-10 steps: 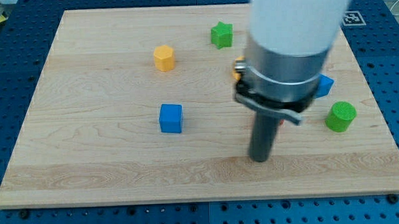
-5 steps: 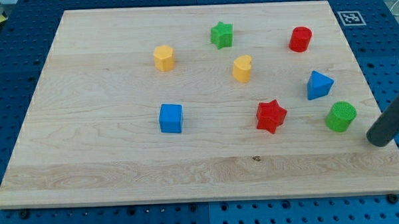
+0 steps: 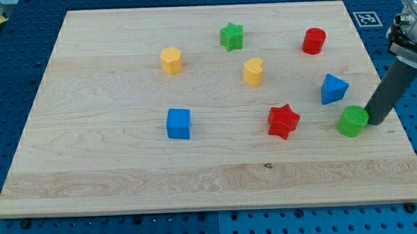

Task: Slide the green circle closer to the red star

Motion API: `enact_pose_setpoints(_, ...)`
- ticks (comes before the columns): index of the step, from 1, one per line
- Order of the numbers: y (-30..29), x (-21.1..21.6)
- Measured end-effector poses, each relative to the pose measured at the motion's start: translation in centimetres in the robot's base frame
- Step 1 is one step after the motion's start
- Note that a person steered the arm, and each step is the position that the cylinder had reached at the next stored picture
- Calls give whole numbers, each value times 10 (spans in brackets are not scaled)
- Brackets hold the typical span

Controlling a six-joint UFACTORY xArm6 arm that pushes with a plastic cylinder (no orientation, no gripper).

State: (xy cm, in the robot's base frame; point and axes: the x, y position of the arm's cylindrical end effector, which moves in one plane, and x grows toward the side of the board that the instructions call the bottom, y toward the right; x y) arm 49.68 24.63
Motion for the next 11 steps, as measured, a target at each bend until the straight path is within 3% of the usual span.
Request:
enact_pose_setpoints(3,-35,7)
enact_pose_setpoints(6,-46,44)
enact_pose_setpoints(11,-50,17)
